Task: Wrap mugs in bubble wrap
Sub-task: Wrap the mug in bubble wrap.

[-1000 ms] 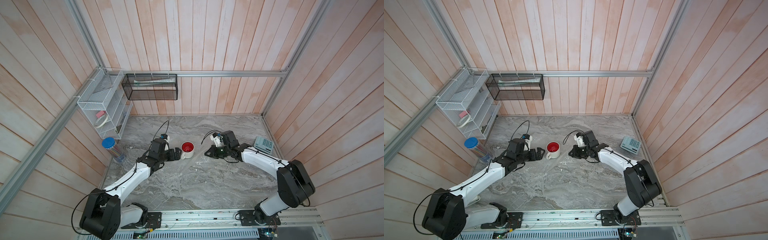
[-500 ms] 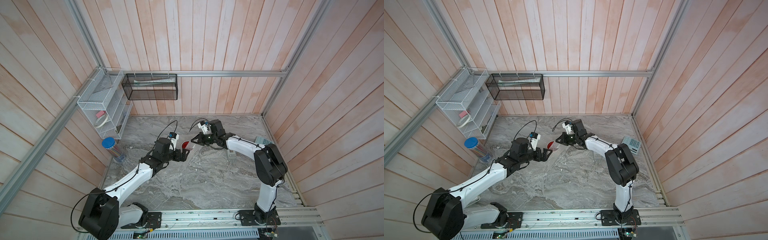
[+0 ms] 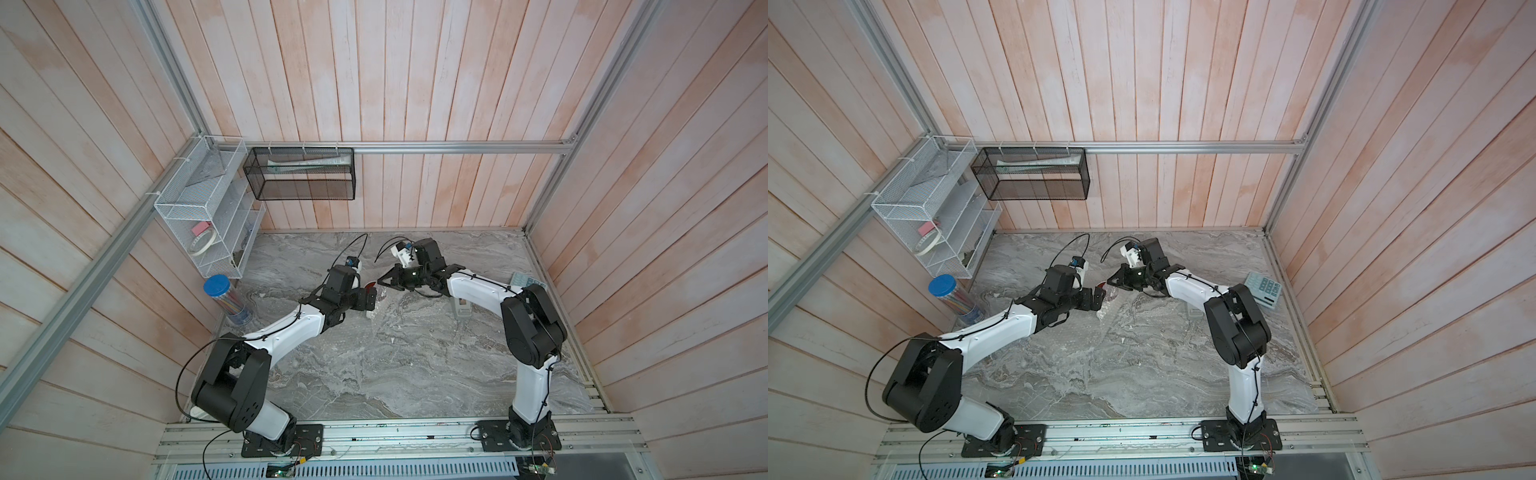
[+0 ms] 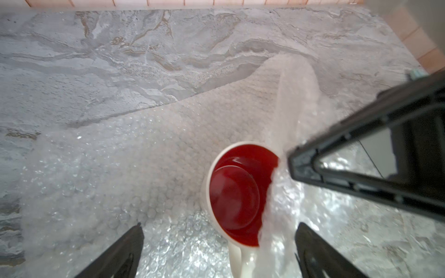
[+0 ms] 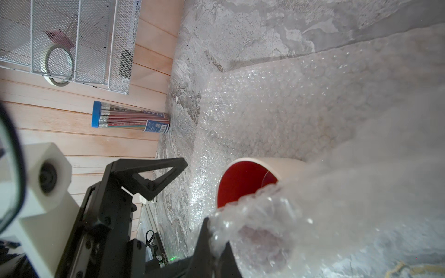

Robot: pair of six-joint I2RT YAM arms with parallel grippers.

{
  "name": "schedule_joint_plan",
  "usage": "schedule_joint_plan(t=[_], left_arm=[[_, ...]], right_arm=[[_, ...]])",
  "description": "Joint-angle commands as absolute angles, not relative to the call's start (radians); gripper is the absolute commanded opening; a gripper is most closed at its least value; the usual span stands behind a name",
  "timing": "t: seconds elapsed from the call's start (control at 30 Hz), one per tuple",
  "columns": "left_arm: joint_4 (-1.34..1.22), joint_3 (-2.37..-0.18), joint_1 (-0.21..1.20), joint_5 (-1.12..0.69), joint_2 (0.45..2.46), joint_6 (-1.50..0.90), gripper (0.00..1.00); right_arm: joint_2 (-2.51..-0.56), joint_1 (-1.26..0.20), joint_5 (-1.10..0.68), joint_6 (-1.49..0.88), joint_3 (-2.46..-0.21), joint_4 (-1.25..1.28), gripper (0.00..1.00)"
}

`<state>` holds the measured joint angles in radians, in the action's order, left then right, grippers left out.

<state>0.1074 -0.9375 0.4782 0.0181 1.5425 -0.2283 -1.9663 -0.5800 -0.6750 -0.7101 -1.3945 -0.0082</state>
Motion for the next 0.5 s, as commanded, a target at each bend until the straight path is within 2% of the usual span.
schedule_joint_plan(t=[0.0,0.13,0.2,0.3,0.47], left_arm=[[0.103,-0.975,0.466,0.087,1.596,-0.226,1.0],[0.122,-0.987,0.455,0.106,1.65,-0.242,1.0],[0.132,-0.99,0.453,0.112,1.667,-0.244,1.0],[0.137,-0.991,0.445,0.118,1.684,-0.248,1.0],[0.13,-0.988,0.441,0.107,1.683,-0.247,1.0]], right_arm=[[-1.954,-0.587,-0.669,-0.678,-1.41,-0.049,0.09],[-1.896,-0.587,-0.602,-0.62,-1.403,-0.125,0.33],[-1.865,-0.586,-0.571,-0.599,-1.393,-0.152,0.42],[-1.829,-0.586,-0.515,-0.571,-1.377,-0.195,0.48],[-1.832,-0.587,-0.401,-0.518,-1.371,-0.275,0.49]])
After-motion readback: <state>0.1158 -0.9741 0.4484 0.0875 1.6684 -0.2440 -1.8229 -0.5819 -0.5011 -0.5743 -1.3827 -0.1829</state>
